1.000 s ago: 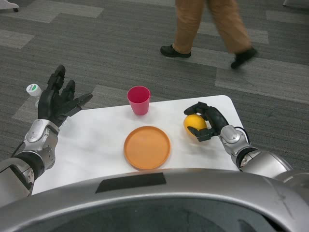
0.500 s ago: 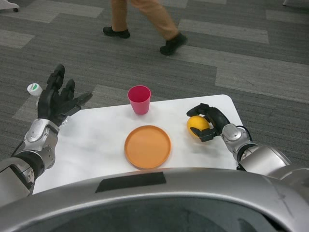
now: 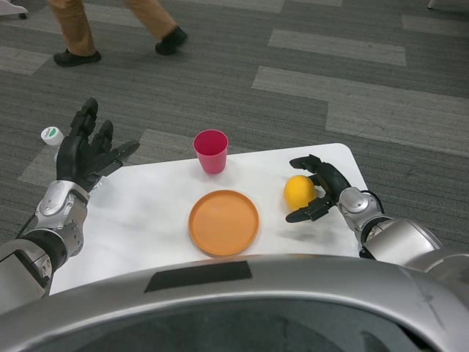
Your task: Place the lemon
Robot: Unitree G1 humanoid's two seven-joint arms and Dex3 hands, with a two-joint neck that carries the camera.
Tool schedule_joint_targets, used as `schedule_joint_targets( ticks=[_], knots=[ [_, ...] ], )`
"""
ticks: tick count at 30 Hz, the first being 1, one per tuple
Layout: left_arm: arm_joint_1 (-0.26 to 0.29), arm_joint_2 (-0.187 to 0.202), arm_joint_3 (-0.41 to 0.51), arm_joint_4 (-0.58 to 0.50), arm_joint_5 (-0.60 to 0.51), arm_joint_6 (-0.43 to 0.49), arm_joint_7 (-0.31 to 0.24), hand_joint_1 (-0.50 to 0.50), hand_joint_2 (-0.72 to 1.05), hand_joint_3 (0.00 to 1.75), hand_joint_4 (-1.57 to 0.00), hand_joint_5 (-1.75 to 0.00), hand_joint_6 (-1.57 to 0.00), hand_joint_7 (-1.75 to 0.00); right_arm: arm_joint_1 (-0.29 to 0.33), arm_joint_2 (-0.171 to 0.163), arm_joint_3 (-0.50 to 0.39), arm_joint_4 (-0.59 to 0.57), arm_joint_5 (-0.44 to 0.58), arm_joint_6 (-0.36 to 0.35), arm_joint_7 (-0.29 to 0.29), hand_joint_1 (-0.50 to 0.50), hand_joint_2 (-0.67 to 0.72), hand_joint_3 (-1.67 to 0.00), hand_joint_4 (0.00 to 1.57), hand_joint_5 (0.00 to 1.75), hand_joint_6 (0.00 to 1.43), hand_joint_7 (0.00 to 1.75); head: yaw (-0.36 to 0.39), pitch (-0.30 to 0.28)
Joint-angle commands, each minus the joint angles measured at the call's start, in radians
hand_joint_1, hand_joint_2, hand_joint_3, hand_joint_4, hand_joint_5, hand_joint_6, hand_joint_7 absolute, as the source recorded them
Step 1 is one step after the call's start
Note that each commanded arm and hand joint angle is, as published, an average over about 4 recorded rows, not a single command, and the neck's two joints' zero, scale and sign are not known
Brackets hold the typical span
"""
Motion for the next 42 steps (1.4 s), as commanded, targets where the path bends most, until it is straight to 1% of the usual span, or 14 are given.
schedule_joint_targets(
  ticks=[1,7,9,12,15,18,23,26,28,30,33,36,39,42],
  knots=[
    [-0.021,0.015,0.009,0.002,0.0,-0.009,0.003,0.5,0.52,0.09,0.0,0.0,0.0,0.0,0.011,-0.008,0.0,0.02,-0.005,0.031,0.008,-0.29,0.15,-0.24,0.0,0.68,0.02,0.4,0.0,0.003],
    [-0.021,0.015,0.009,0.002,0.0,-0.009,0.003,0.5,0.52,0.09,0.0,0.0,0.0,0.0,0.015,-0.008,-0.023,0.016,-0.012,0.022,0.008,-0.29,0.15,-0.24,0.0,0.68,0.0,0.26,0.0,0.005],
    [-0.021,0.015,0.009,0.002,0.0,-0.009,0.003,0.5,0.52,0.09,0.0,0.0,0.0,0.0,0.021,-0.007,-0.043,0.008,-0.015,0.013,0.008,-0.31,0.15,-0.24,0.0,0.68,0.0,0.23,0.0,0.008],
    [-0.021,0.015,0.009,0.002,0.0,-0.009,0.003,0.5,0.52,0.09,0.0,0.0,0.0,0.0,0.036,-0.005,-0.084,-0.032,-0.015,-0.015,0.006,-0.31,0.15,-0.24,0.0,0.68,0.0,0.21,-0.001,0.011],
    [-0.021,0.015,0.009,0.002,0.001,-0.009,0.003,0.5,0.52,0.09,0.0,0.0,0.0,0.0,0.052,-0.004,-0.149,-0.086,-0.015,-0.079,-0.004,-0.32,0.14,-0.24,0.0,0.68,0.0,0.21,-0.001,0.014],
    [-0.021,0.015,0.008,0.002,0.0,-0.009,0.003,0.5,0.52,0.09,0.0,0.0,0.0,0.0,0.068,-0.003,-0.209,-0.133,-0.014,-0.151,-0.027,-0.29,0.09,-0.24,0.0,0.68,0.0,0.21,0.0,0.022],
    [-0.021,0.016,0.008,0.002,0.001,-0.009,0.003,0.5,0.52,0.09,0.0,0.0,0.0,0.0,0.104,-0.002,-0.284,-0.286,-0.009,-0.197,-0.042,-0.29,0.03,-0.24,0.0,0.68,0.0,0.21,-0.002,0.035],
    [-0.021,0.015,0.008,0.002,0.002,-0.009,0.003,0.5,0.52,0.09,0.0,0.0,0.0,0.0,0.118,-0.003,-0.297,-0.38,0.01,-0.207,-0.046,-0.26,0.03,-0.24,0.0,0.63,0.0,0.21,0.0,0.047],
    [-0.021,0.016,0.008,0.002,0.002,-0.009,0.003,0.5,0.52,0.09,0.0,0.0,0.0,0.0,0.123,-0.002,-0.295,-0.444,0.036,-0.213,-0.056,-0.22,0.06,-0.24,0.0,0.53,0.0,0.21,0.003,0.056],
    [-0.021,0.016,0.008,0.002,0.002,-0.009,0.003,0.5,0.52,0.09,0.0,0.0,0.0,0.0,0.125,-0.002,-0.289,-0.488,0.054,-0.218,-0.069,-0.18,0.09,-0.24,0.0,0.46,0.0,0.19,0.012,0.062],
    [-0.021,0.015,0.008,0.002,0.002,-0.009,0.003,0.5,0.52,0.09,0.0,0.0,0.0,0.0,0.126,-0.004,-0.282,-0.545,0.07,-0.22,-0.077,-0.11,0.08,-0.24,0.0,0.39,0.0,0.14,0.037,0.069],
    [-0.021,0.015,0.008,0.002,0.002,-0.009,0.003,0.5,0.52,0.09,0.0,0.0,0.0,0.0,0.126,-0.005,-0.267,-0.583,0.084,-0.22,-0.078,-0.03,0.03,-0.24,0.0,0.41,0.0,0.14,0.05,0.075],
    [-0.021,0.015,0.008,0.002,0.002,-0.009,0.003,0.5,0.52,0.09,0.0,0.0,0.0,0.0,0.126,-0.005,-0.261,-0.601,0.09,-0.22,-0.079,0.02,0.03,-0.24,0.0,0.48,0.0,0.14,0.08,0.094],
    [-0.021,0.015,0.008,0.002,0.003,-0.009,0.003,0.5,0.52,0.09,0.0,0.0,0.0,0.0,0.126,-0.005,-0.26,-0.605,0.092,-0.22,-0.079,0.04,0.03,-0.24,0.0,0.48,0.0,0.14,0.101,0.109]
  ],
)
